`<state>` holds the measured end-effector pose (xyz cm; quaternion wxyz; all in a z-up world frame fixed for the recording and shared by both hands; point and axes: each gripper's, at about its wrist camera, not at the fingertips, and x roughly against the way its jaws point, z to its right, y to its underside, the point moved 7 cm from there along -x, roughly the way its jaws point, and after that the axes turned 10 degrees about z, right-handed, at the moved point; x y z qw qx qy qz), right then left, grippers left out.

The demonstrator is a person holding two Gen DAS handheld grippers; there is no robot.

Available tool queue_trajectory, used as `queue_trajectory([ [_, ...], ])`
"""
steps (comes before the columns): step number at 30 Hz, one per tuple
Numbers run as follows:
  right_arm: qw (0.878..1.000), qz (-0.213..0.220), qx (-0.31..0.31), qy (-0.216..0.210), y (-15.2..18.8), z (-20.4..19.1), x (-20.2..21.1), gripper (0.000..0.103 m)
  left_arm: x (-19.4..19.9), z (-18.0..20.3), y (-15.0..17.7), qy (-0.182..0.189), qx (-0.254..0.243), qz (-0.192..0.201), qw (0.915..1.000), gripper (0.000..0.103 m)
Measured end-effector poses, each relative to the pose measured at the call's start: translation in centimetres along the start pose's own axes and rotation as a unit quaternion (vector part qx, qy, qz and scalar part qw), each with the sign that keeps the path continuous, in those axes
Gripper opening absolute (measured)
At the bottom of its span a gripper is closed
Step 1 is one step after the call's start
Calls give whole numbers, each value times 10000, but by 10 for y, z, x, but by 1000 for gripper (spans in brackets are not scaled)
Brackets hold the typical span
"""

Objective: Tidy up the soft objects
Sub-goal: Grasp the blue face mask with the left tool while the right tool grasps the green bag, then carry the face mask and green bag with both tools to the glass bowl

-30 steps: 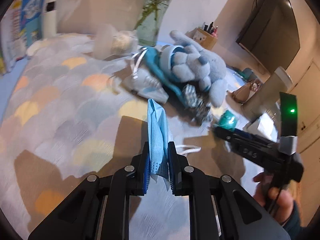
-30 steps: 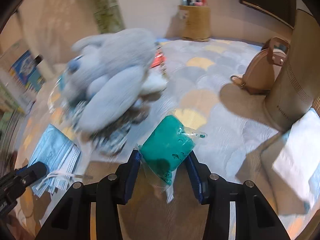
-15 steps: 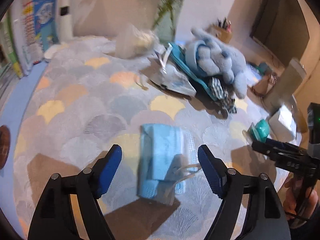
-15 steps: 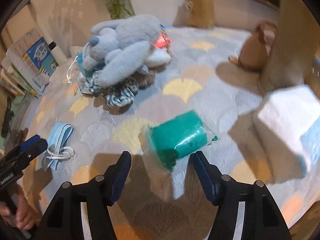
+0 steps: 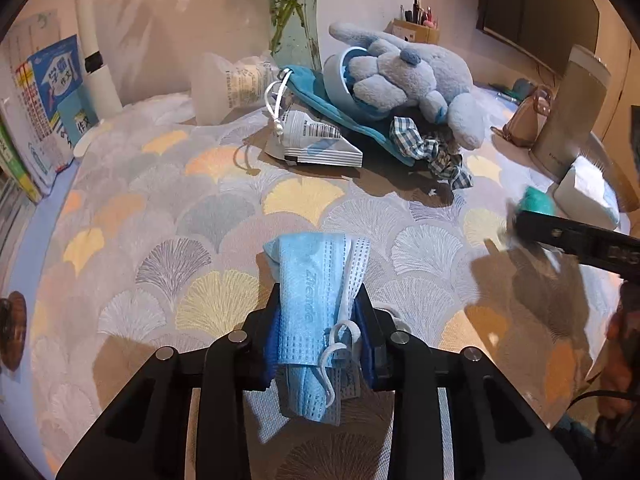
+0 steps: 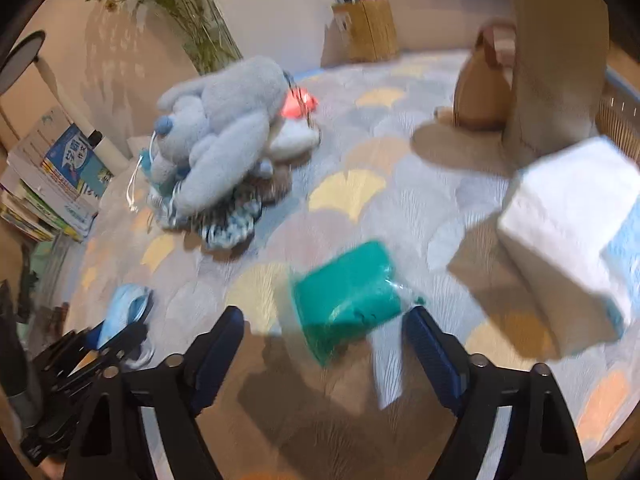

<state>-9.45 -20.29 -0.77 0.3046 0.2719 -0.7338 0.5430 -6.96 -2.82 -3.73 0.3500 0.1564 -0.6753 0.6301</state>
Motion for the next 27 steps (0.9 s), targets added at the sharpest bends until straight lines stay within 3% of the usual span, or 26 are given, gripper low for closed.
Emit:
queue_trajectory([
  [5,9989,59,417,-216,-9,-8,-16,72,-7,-3,-2,19,76,-28,10000,29],
  [7,9982,14,607,-27,-9,-4,-17,72,-8,-3,-2,6,61,-21,10000,29],
  [9,9985,-115,523,103,-7,6,-14,72,-9,-4,-2,-9,52,-12,10000,29],
  [13,9995,-138,283,-77,-2,12,-4,72,-9,-4,-2,-58,11,3,10000,29],
  [15,9985,-120,532,18,1,6,-5,72,-7,-2,-2,-73,-20,17,10000,28],
  [16,9972,-95,733,122,2,3,-6,69,-6,-2,-2,-53,-2,22,10000,23],
  [18,9936,-52,1100,269,4,-6,-9,41,-1,0,-2,62,117,69,9999,21],
  [20,9914,-29,1284,269,6,-12,-7,24,5,2,-5,188,242,148,9994,21],
  [25,9921,100,1250,-81,1,-18,10,13,27,13,-20,427,276,483,9975,21],
  [27,9927,186,1188,-129,-2,-15,19,13,34,17,-25,443,276,569,9970,21],
])
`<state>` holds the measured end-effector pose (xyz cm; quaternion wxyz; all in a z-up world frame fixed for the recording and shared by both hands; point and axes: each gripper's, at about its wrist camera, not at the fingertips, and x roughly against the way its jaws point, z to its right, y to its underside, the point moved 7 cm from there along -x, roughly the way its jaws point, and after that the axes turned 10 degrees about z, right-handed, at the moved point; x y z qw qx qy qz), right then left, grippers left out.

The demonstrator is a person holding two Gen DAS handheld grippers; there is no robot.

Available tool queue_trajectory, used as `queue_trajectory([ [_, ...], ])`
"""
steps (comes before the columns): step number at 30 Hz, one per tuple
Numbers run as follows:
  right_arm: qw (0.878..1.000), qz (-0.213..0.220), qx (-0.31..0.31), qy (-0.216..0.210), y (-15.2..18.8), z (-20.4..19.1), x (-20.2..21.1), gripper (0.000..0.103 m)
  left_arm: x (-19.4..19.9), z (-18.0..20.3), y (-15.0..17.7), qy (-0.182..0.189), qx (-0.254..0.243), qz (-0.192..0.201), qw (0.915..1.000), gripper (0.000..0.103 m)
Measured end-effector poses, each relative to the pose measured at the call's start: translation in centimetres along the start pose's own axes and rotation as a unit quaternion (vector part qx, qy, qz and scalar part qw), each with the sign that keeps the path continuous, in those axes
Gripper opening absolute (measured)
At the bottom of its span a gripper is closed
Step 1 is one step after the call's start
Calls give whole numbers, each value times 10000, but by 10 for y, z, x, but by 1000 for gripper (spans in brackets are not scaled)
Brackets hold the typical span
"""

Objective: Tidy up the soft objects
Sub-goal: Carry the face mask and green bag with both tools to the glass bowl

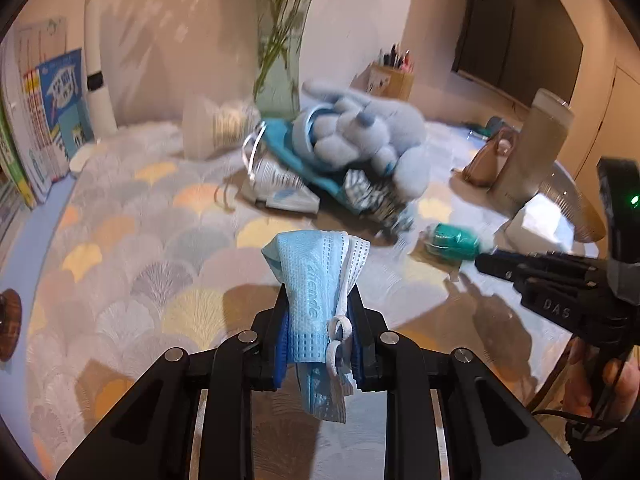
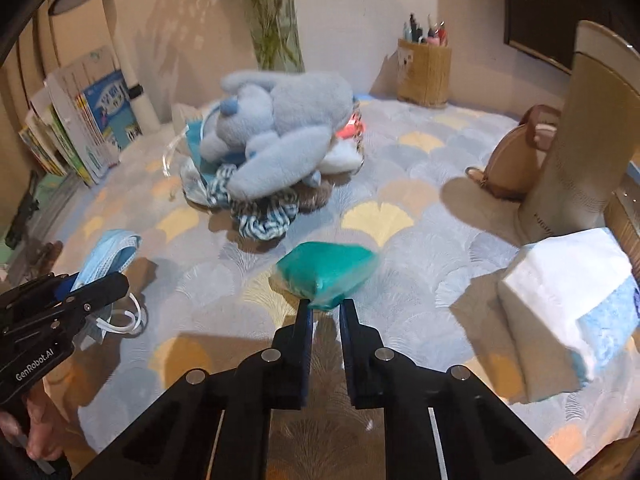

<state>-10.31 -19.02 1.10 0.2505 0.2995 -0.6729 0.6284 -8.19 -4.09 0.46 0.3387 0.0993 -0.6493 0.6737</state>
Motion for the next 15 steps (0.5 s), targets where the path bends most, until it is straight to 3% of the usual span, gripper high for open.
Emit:
queue_trajectory([
  [2,9999,-83,-71,-51,3,4,2,13,3,4,-1,18,40,1,10000,21],
  [5,9962,-393,-334,-695,16,3,6,16,3,6,3,-12,60,-32,10000,21],
  [7,9973,-336,-274,-595,17,7,12,25,2,7,5,-12,74,-44,10000,21],
  [9,9993,-127,7,-361,10,10,19,65,1,9,7,-6,77,-61,10000,21],
  [11,9990,15,328,-306,0,7,18,89,0,13,8,27,61,-90,9999,21],
  [15,9954,-146,802,-511,-9,-7,-10,88,-2,20,9,18,-91,-156,9998,21],
])
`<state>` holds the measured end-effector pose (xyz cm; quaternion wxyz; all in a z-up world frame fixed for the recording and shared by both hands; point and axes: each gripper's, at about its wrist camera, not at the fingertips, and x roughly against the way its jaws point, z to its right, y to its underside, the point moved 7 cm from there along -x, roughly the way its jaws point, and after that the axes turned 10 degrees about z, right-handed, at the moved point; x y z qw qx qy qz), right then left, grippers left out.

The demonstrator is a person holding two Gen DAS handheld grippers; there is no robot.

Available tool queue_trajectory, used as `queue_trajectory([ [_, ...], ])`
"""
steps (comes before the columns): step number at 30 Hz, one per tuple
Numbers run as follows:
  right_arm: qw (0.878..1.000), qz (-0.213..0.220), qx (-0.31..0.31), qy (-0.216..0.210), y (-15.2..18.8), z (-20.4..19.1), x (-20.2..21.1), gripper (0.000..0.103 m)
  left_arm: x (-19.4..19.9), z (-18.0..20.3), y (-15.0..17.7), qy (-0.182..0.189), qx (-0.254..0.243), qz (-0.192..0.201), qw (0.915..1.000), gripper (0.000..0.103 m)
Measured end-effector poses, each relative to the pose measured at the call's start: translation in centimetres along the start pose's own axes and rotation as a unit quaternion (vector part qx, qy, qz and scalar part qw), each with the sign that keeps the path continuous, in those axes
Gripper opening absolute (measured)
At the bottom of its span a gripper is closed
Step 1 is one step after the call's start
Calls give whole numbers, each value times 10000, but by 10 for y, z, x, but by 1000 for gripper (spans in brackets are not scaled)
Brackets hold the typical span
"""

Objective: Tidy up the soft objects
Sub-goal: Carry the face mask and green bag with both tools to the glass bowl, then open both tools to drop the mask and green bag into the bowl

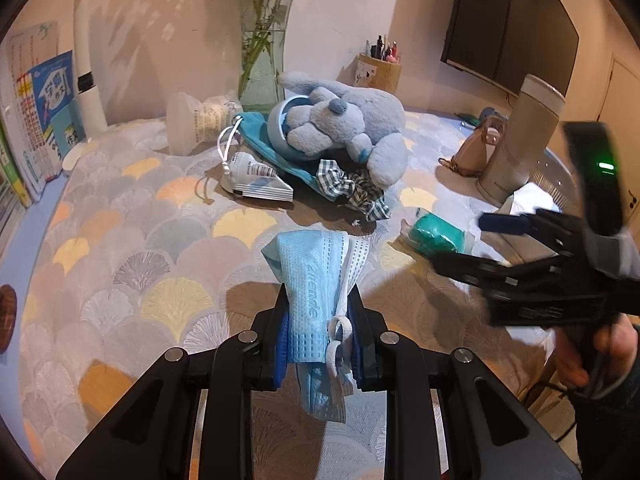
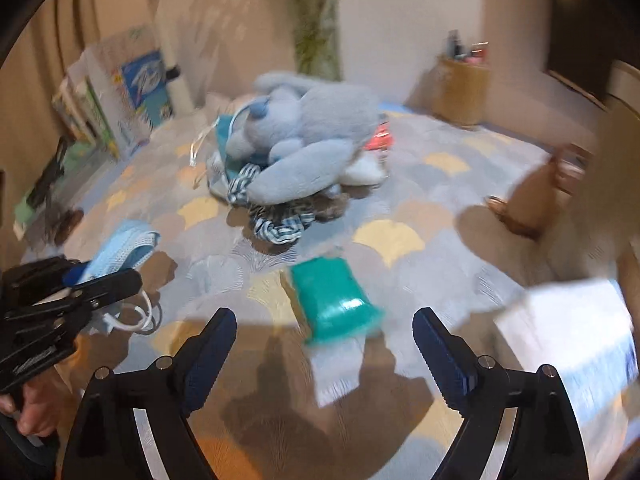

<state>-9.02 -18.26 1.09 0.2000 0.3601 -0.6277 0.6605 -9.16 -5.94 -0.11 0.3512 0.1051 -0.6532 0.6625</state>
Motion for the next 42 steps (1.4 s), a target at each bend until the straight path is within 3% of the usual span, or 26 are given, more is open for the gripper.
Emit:
queue_trajectory([
  [1,9999,-39,75,89,0,1,-8,86,0,2,0,33,-41,-33,10000,21],
  [2,9998,-82,124,156,-1,2,-16,76,-1,4,1,78,-101,-81,9999,21],
  [3,9997,-145,125,136,0,2,-23,59,0,6,1,74,-150,-90,9998,21],
  [5,9996,-297,12,-39,4,2,-33,40,1,10,0,69,-251,-72,9996,21],
  [11,9996,-11,-255,-127,1,6,-2,38,7,36,-15,326,-449,52,9984,21],
  [16,9966,461,-686,-24,-14,32,57,38,19,85,-40,902,-837,209,9922,21],
  [20,9922,722,-981,275,-13,69,94,38,23,139,-66,1440,-1035,374,9834,21],
  [26,9814,1053,-1389,802,-8,145,156,38,21,248,-101,2151,-1711,612,9595,21],
  [29,9700,1292,-1709,1150,-8,195,192,39,19,301,-117,2468,-1828,717,9490,21],
  [33,9490,1455,-2222,1699,-3,264,227,39,-2,362,-132,2909,-1733,507,9396,21],
  [36,9304,1415,-2684,2054,7,311,235,39,-23,392,-137,2939,-1745,502,9384,21],
  [42,8960,1015,-3574,2431,43,378,222,39,-83,423,-135,2753,-1533,252,9487,26],
])
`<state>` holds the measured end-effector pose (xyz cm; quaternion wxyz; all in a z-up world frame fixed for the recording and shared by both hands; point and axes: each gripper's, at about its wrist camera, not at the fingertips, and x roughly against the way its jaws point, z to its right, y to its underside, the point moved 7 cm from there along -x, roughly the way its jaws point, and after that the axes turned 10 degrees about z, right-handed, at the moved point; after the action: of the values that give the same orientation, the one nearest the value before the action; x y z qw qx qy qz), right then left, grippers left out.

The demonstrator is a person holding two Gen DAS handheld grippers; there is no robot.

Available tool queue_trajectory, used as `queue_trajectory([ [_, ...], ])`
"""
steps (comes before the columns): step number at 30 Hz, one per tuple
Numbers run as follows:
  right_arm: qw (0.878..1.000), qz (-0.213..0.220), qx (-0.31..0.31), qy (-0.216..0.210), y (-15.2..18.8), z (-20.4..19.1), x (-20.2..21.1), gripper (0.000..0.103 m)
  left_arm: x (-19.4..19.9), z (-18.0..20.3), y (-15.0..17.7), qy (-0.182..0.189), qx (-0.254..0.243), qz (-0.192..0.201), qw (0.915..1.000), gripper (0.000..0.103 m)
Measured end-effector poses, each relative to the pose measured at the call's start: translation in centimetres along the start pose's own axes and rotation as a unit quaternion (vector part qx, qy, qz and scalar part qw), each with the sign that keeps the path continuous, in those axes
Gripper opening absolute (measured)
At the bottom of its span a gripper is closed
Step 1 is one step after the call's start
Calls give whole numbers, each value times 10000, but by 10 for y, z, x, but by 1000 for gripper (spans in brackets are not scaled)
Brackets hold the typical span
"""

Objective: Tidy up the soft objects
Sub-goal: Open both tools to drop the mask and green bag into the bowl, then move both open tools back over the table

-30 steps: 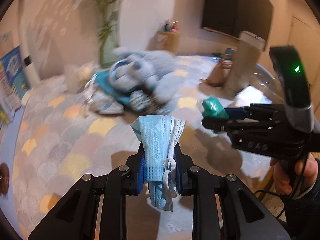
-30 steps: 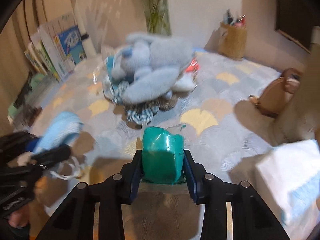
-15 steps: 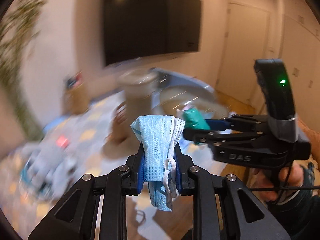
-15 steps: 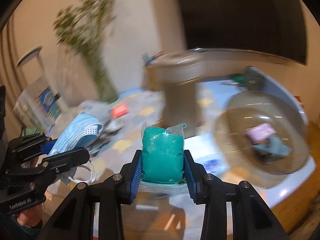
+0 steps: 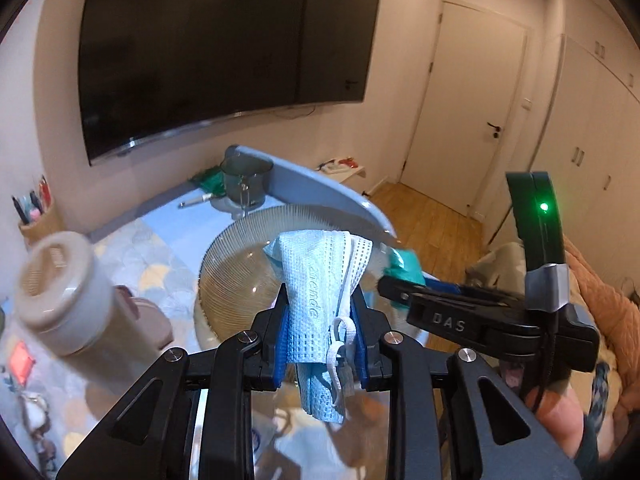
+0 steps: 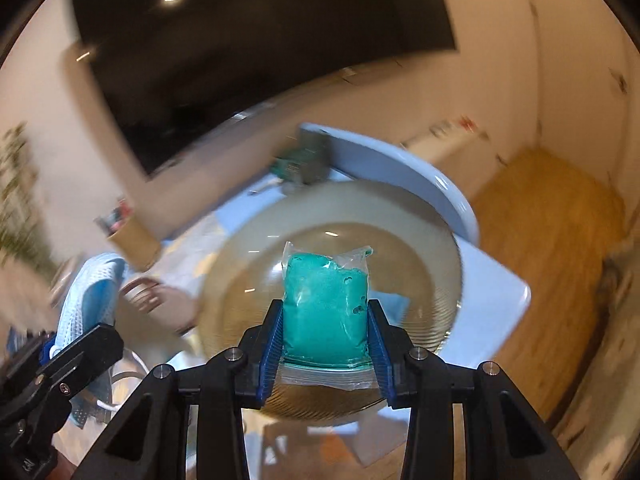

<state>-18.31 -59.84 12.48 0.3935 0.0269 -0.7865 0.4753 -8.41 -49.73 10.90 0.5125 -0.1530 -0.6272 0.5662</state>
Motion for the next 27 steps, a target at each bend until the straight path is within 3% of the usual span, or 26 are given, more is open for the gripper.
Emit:
queue_trajectory([
  [1,9998,-89,-148,77,-1,8,-7,39,-6,-1,3,-2,39,-33,10000,37],
  [2,9993,-169,-272,170,1,17,-13,41,-12,-3,4,-23,82,-54,9999,40],
  [5,9975,-318,-576,246,0,32,-26,62,-32,-10,7,-66,219,-283,9993,55],
  [6,9974,-259,-652,163,-1,34,-26,62,-33,-13,10,-70,294,-337,9990,63],
  [12,9986,67,-522,-89,-4,25,-3,62,-7,-9,11,250,369,-117,9989,63],
  [17,9994,36,-264,-228,9,0,16,63,45,1,10,373,87,104,9992,63],
  [20,9994,60,237,-241,24,-27,33,63,89,-5,18,287,-136,295,9991,63],
  [21,9987,85,437,-244,31,-38,40,63,106,-12,23,221,-157,363,9990,69],
  [22,9977,105,602,-291,39,-47,46,64,125,-22,28,81,-125,436,9989,76],
  [27,9886,48,1261,-816,82,-109,71,75,213,-88,51,-766,184,851,9933,82],
])
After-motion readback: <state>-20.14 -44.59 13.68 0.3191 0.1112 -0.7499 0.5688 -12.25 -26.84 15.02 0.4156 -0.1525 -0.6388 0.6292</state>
